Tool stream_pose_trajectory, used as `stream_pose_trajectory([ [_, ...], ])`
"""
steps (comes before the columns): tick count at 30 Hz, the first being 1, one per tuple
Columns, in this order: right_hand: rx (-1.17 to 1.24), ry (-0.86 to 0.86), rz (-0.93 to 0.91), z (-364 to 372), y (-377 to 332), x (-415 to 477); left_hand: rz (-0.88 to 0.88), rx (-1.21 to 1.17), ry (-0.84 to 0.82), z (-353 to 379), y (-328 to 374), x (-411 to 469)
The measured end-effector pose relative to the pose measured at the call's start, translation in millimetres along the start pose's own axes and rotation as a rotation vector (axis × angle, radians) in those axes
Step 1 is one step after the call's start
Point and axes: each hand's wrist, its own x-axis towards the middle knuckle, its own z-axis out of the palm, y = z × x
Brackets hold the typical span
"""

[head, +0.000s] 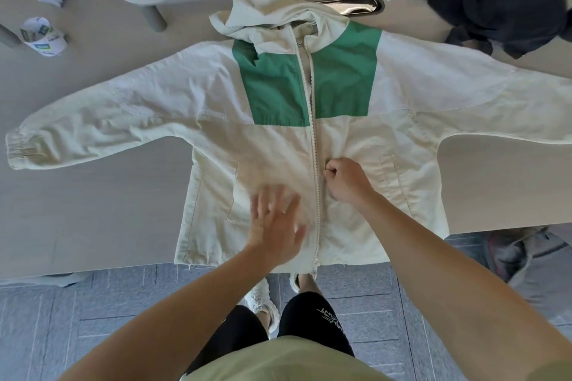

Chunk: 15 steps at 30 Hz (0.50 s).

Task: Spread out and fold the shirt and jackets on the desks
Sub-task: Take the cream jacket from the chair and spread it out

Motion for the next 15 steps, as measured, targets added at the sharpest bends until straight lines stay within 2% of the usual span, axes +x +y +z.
stream_pose_trajectory([
  [2,0.006,0.003,0.017,-4,-6,-6,-0.124,-0.004,-0.05,1,-14,5],
  [6,0.075,0.077,0.057,-11,-11,-17,-0.322,-0.143,0.082,-7,-55,8],
  [9,-0.208,-0.003,0.125,-9,-14,-23,-0.51,-0.188,0.213,-12,-89,-3],
  [11,-0.396,0.004,0.13,1,-23,-27,-0.601,-0.186,0.224,-13,-109,-13],
  [12,-0.438,0.027,0.076,8,-30,-30,-0.631,-0.199,0.213,-13,-118,-18],
  [15,-0.526,0.032,-0.249,39,-57,-38,-0.607,-0.235,0.183,-13,-137,-27],
])
